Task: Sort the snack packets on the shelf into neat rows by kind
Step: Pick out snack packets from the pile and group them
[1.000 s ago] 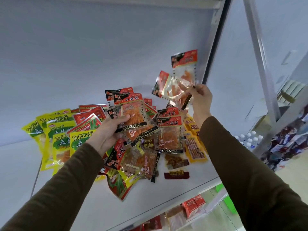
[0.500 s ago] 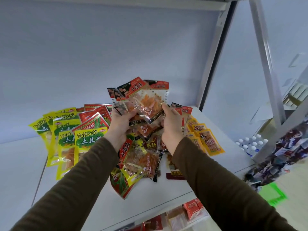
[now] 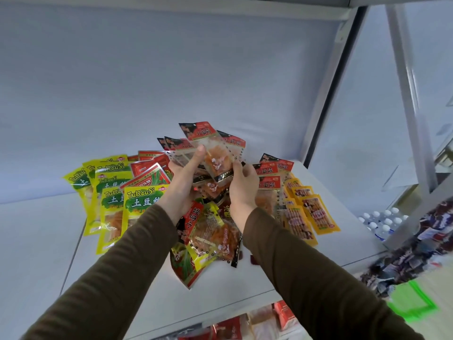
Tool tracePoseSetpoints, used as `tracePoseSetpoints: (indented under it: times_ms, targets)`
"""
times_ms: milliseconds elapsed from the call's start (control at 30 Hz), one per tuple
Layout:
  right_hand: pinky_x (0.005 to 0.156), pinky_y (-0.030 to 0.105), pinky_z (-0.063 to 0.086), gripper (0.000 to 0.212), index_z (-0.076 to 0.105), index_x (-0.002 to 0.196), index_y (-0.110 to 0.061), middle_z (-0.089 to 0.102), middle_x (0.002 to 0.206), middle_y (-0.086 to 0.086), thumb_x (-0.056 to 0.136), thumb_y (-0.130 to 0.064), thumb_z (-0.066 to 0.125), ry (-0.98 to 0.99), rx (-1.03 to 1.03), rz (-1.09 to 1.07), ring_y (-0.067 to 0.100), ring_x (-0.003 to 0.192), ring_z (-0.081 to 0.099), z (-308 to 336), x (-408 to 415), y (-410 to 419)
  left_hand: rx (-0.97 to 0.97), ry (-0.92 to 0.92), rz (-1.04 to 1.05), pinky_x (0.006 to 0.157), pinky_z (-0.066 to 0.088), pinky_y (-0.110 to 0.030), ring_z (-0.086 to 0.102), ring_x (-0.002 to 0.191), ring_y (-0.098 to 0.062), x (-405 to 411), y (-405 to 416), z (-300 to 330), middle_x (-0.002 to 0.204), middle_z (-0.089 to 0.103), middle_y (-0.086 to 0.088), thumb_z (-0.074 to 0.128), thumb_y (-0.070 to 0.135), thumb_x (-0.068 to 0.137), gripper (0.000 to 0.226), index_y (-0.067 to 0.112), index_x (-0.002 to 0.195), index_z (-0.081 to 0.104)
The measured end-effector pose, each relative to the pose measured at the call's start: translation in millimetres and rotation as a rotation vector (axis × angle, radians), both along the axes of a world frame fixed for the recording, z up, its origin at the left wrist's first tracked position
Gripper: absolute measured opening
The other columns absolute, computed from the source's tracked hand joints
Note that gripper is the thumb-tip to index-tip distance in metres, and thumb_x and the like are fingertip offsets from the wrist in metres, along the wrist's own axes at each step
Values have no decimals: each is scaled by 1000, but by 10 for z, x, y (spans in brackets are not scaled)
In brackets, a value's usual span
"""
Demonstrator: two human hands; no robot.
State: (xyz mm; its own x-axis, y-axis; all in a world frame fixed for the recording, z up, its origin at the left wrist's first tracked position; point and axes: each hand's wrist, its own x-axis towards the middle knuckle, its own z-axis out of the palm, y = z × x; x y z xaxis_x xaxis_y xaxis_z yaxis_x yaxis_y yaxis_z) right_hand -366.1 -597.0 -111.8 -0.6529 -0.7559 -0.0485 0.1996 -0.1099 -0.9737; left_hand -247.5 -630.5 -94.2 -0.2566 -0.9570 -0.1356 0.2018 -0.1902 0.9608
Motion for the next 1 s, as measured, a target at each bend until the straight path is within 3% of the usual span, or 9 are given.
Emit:
tracePoseSetpoints:
  times_ms: [167,200,233,267,333,467,633,800,1000]
  targets:
    - [62,22,35,43,43,66,-12,46,63,0,99,-34,60,58,-57,117,12,61,43,9,85,30,8,28,40,89,59,-50,71,111,-27,87,-25,1,129,69,-4,91,41,74,94,31,145,31]
    - [68,26,38,44,46,72,-2,48,71,14,98,-34,62,15,-62,148,4,72,35,14,84,29,11,50,43,91,59,-55,72,109,-29,124,-40,-6,127,71,-5,90,33,76,85,35,140,34]
    - [75,30,21,45,51,83,6,52,83,25,96,-35,66,-30,-48,180,1,87,28,22,79,21,11,73,42,91,58,-59,73,108,-32,163,-45,-3,125,72,-7,89,27,77,77,37,134,37]
    - [105,46,38,47,58,98,7,59,95,24,93,-37,69,-67,-8,210,19,119,35,39,70,18,12,92,43,91,57,-63,73,107,-36,205,-48,2,124,72,-9,89,23,78,73,36,130,39]
    - [97,42,41,52,61,120,-3,68,101,4,88,-42,75,-109,85,309,21,108,60,83,57,13,9,108,60,90,56,-67,73,106,-40,298,-47,12,123,73,-11,89,19,78,74,36,131,40]
    - [106,54,38,33,64,115,-24,59,129,-4,87,-38,75,-71,139,550,22,122,52,163,115,-34,17,148,72,79,60,-62,75,100,-39,560,12,31,118,75,-13,87,14,79,74,35,132,40]
    - [112,50,25,77,21,151,-50,18,165,-6,90,-41,68,99,61,681,20,141,34,226,494,-69,2,77,74,85,55,-70,74,103,-42,1064,171,57,115,77,-10,88,17,77,78,30,137,40]
    - [115,51,20,106,10,150,-58,5,167,-17,70,-72,77,169,-18,761,16,151,16,253,1185,-46,-21,79,59,95,52,-69,70,110,-44,1757,310,141,127,72,-13,83,16,83,74,20,145,42]
    - [109,49,26,104,18,148,-62,21,163,-18,68,-61,85,124,13,760,16,145,28,225,2317,92,-14,-6,67,94,58,-52,74,100,-28,2868,466,187,126,72,-13,74,22,92,57,14,144,51]
